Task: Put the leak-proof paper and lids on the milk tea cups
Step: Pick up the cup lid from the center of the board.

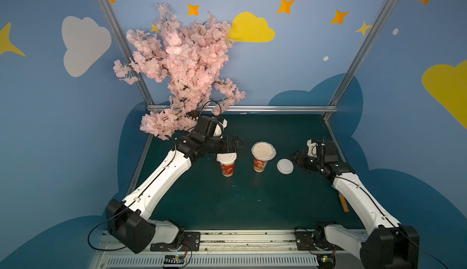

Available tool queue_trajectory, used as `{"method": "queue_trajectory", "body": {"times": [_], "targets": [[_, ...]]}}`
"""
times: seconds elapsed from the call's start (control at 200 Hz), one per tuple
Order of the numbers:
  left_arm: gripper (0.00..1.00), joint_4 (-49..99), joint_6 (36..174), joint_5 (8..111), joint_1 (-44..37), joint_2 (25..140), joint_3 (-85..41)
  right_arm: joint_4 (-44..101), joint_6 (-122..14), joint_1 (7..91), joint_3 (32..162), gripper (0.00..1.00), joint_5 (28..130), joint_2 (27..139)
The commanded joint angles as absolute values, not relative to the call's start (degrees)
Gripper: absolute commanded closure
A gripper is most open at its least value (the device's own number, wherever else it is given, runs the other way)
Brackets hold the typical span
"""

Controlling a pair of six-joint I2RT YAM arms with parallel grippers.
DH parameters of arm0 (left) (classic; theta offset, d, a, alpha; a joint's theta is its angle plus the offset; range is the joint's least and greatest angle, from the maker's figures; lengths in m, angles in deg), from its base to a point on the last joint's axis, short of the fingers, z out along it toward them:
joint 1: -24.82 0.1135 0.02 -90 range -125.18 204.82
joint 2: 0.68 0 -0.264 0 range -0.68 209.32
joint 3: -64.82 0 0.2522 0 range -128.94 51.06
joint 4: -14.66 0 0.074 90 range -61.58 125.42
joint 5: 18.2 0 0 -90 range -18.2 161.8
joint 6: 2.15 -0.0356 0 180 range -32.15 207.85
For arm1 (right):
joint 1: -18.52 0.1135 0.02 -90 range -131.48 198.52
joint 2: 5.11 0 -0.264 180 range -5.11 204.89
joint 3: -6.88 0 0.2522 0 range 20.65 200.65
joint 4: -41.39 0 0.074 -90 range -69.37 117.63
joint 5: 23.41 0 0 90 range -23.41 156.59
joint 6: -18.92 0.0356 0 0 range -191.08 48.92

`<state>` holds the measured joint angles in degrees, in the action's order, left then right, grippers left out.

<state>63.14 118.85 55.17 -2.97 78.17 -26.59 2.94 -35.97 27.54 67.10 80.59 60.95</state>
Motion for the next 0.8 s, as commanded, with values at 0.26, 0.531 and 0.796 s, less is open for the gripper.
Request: {"method": "queue_trajectory", "body": {"times": [0.26, 0.531, 0.796], "targets": [[0.0, 66.25, 116.7, 56.93, -3.31, 78.01, -28.48, -4.01, -43.71, 34.38, 73.3, 0.24, 68.03, 78.06], [0.0, 67.18, 117.1, 58.08, -3.09, 77.02, -27.87, -2.72, -44.63, 36.01, 76.49, 0.18, 65.03, 85.86], [0.0, 67.02, 117.55, 58.08, -2.56, 76.82, -27.34, -3.54, -45.68, 36.15, 80.01, 0.17, 63.36, 91.0]]}}
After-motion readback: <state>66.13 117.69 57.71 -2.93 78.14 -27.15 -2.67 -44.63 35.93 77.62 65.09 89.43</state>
